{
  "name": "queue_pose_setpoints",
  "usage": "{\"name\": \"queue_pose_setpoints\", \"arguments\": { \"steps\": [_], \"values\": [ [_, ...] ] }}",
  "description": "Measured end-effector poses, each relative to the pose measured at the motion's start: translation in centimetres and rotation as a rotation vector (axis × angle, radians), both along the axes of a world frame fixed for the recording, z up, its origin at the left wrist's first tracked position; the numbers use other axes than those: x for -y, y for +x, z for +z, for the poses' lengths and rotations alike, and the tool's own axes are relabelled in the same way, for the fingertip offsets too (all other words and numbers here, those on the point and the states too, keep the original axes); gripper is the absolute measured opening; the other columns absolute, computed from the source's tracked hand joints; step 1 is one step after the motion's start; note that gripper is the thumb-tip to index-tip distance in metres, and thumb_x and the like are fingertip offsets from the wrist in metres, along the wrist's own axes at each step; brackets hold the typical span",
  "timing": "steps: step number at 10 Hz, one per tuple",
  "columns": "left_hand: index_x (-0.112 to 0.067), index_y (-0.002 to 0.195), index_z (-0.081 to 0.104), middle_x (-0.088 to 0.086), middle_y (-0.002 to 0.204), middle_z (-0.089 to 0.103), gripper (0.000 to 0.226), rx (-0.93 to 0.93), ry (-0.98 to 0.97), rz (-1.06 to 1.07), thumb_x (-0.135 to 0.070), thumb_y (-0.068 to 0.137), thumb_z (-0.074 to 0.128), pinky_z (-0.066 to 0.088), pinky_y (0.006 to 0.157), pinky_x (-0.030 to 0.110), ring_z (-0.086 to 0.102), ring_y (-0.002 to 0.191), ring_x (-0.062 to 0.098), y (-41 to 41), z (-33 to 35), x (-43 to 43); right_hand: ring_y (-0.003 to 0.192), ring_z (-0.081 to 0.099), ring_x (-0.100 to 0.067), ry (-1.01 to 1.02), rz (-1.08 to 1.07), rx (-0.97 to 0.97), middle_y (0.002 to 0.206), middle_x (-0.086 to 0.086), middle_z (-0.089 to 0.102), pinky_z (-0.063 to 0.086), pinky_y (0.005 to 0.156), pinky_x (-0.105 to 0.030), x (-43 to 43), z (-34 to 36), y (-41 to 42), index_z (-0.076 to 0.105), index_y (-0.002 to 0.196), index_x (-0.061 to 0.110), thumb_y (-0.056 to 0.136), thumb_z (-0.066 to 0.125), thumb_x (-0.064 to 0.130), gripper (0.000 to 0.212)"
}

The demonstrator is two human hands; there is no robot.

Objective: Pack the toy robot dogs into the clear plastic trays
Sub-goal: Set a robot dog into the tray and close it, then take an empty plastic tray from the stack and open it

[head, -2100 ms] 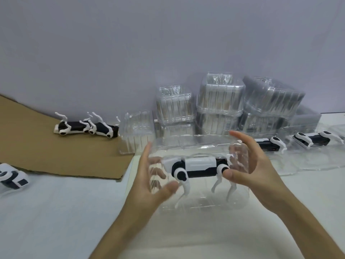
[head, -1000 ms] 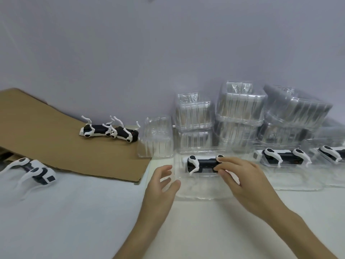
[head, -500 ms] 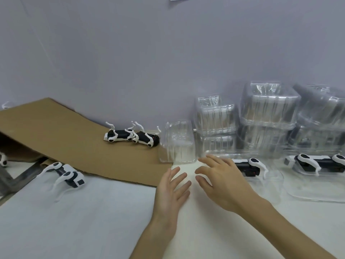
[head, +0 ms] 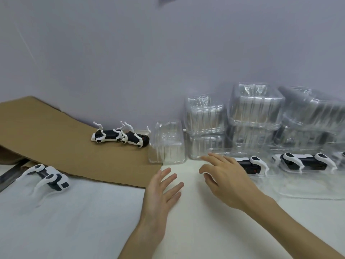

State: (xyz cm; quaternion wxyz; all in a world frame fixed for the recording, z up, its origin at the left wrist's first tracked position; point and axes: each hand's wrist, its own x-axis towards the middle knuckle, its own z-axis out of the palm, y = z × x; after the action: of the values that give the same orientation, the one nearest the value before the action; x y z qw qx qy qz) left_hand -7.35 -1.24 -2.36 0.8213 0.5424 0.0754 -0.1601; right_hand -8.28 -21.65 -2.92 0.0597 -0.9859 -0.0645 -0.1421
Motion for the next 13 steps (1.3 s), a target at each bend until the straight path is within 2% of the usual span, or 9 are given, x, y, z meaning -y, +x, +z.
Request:
{"name": "queue_pose_setpoints", "arguments": {
  "steps": [2,4,5,6,7,8,11,12,13],
  "values": [
    [-0.018,0.127,0.065,0.005,0.126,0.069,0.038,0.002,0.008,0.006,-0.040,0.104,0.043,0.050,0.099,0.043,0.074,0.102,0.025,-0.2,0.3,-0.1,0.151,0.025,-0.010,-0.008,0.004,0.004,0.155,0.015,0.042,0.021,0.117,-0.030,1.7,-0.1,-0.4,0.066,0.116,0.033,0.103,0.043,0.031,0.026],
    [-0.018,0.125,0.066,0.005,0.125,0.069,0.038,0.004,0.003,0.021,-0.039,0.103,0.044,0.051,0.093,0.043,0.074,0.101,0.026,-0.3,0.3,-0.2,0.149,0.024,-0.002,0.007,-0.025,0.012,0.153,0.024,0.039,0.017,0.112,-0.021,5.3,0.3,-1.7,0.066,0.113,0.039,0.103,0.046,0.034,0.023],
    [-0.018,0.125,0.066,0.005,0.125,0.069,0.038,0.005,0.003,0.020,-0.040,0.103,0.044,0.051,0.093,0.043,0.074,0.101,0.027,-0.4,0.3,-0.1,0.143,0.040,-0.007,-0.019,-0.044,0.028,0.146,0.019,0.052,0.027,0.111,-0.028,7.0,0.8,-3.2,0.072,0.101,0.036,0.097,0.061,0.025,0.017],
    [-0.018,0.124,0.067,0.005,0.125,0.069,0.038,0.008,0.004,0.019,-0.040,0.103,0.044,0.052,0.093,0.043,0.074,0.101,0.027,-0.4,0.3,-0.1,0.127,0.060,-0.018,-0.060,-0.096,0.097,0.130,0.010,0.067,0.044,0.099,-0.040,8.8,0.8,-4.8,0.074,0.086,0.032,0.081,0.079,0.012,0.021],
    [-0.018,0.124,0.067,0.005,0.125,0.069,0.038,0.009,0.010,0.018,-0.040,0.103,0.044,0.052,0.093,0.044,0.074,0.101,0.027,-0.5,0.4,0.0,0.121,0.065,-0.021,-0.094,-0.168,0.141,0.126,0.008,0.069,0.044,0.095,-0.042,10.9,0.6,-5.9,0.073,0.083,0.031,0.077,0.082,0.007,0.026],
    [-0.018,0.124,0.067,0.005,0.125,0.069,0.038,0.012,0.012,0.015,-0.040,0.103,0.043,0.052,0.093,0.044,0.074,0.101,0.027,-0.5,0.4,0.0,0.119,0.065,-0.025,-0.122,-0.248,0.196,0.126,0.006,0.070,0.036,0.097,-0.041,13.1,0.1,-6.8,0.072,0.081,0.030,0.083,0.074,0.004,0.026],
    [-0.017,0.123,0.067,0.005,0.125,0.070,0.041,0.019,0.022,0.005,-0.043,0.104,0.041,0.052,0.092,0.045,0.074,0.100,0.028,-0.5,0.3,0.4,0.110,0.067,-0.033,-0.032,-0.489,0.282,0.112,-0.002,0.075,0.037,0.097,-0.054,15.4,-0.7,-7.0,0.070,0.075,0.027,0.064,0.077,-0.013,0.042],
    [-0.018,0.123,0.067,0.004,0.125,0.070,0.041,0.021,0.025,0.000,-0.041,0.105,0.039,0.052,0.092,0.044,0.074,0.100,0.028,-0.5,0.1,0.6,0.111,0.067,-0.033,0.030,-0.459,0.373,0.111,-0.005,0.074,0.037,0.097,-0.054,12.7,-0.5,-5.8,0.074,0.083,0.020,0.061,0.081,-0.011,0.039],
    [-0.018,0.123,0.067,0.004,0.124,0.070,0.040,0.012,0.025,0.004,-0.040,0.105,0.039,0.052,0.091,0.043,0.074,0.101,0.027,-0.5,-0.1,0.6,0.104,0.067,-0.028,0.184,-0.246,0.362,0.109,0.000,0.072,0.046,0.087,-0.044,8.1,0.4,-3.6,0.074,0.095,0.018,0.068,0.080,-0.006,0.037]
  ]
}}
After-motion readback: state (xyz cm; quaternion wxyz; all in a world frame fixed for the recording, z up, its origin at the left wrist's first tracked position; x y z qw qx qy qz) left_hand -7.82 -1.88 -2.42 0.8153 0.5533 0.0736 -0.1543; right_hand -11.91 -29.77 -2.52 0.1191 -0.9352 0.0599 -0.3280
